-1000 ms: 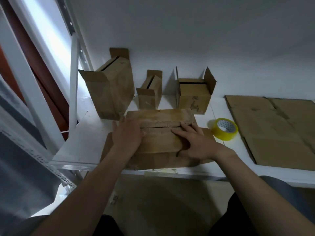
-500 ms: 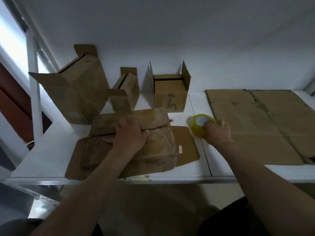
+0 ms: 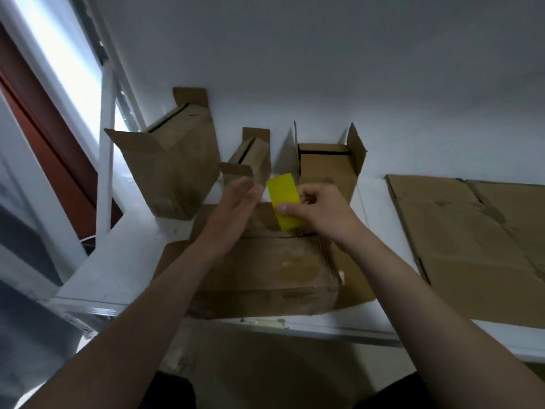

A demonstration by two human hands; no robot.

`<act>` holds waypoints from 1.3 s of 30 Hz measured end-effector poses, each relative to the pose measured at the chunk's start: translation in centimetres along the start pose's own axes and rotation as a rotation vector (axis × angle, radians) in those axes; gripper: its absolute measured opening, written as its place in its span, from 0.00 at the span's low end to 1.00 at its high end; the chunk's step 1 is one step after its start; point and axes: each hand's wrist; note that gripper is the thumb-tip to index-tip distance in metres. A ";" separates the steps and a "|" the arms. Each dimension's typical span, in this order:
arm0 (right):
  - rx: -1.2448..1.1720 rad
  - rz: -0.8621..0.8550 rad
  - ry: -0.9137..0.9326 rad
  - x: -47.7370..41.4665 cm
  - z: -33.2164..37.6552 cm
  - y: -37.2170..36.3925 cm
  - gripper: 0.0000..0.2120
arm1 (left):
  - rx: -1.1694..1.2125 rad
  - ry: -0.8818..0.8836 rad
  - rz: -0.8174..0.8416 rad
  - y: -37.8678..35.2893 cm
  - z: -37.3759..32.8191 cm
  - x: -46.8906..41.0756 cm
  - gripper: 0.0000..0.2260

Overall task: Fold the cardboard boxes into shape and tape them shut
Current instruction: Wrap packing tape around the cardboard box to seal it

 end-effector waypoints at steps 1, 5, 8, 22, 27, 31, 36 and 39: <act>-0.010 0.025 0.021 -0.2 0.0 -0.8 0.17 | -0.012 -0.001 0.012 0.5 0.3 -0.3 0.27; 0.018 0.126 0.092 -1.0 -0.5 -2.5 0.07 | -0.197 -0.031 0.048 1.0 1.5 -1.0 0.33; 0.023 0.165 0.142 -1.1 -0.9 -2.3 0.05 | -0.224 -0.063 0.059 1.0 1.3 -1.2 0.31; 0.083 0.300 0.227 -0.6 -2.1 -0.9 0.11 | -0.191 -0.210 -0.100 2.0 0.8 -0.7 0.15; 0.245 0.361 0.269 -0.3 -2.3 -0.3 0.17 | -0.360 -0.206 0.170 0.7 2.2 -0.8 0.50; 0.218 0.288 0.241 -0.2 -2.1 0.0 0.19 | -0.287 -0.108 0.016 0.8 2.6 -1.0 0.47; 0.193 0.210 0.193 -0.3 -2.1 0.5 0.20 | -0.065 -0.046 -0.026 0.9 2.3 -1.1 0.33; 0.202 0.124 0.207 -0.3 -1.9 0.1 0.10 | -0.003 -0.110 -0.033 1.0 2.5 -0.9 0.22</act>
Point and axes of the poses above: each hand's wrist, its own x-axis away from the middle knuckle, its own y-axis out of the back of the hand, z = x × y, and after that the axes turned 7 degrees about y, right-handed
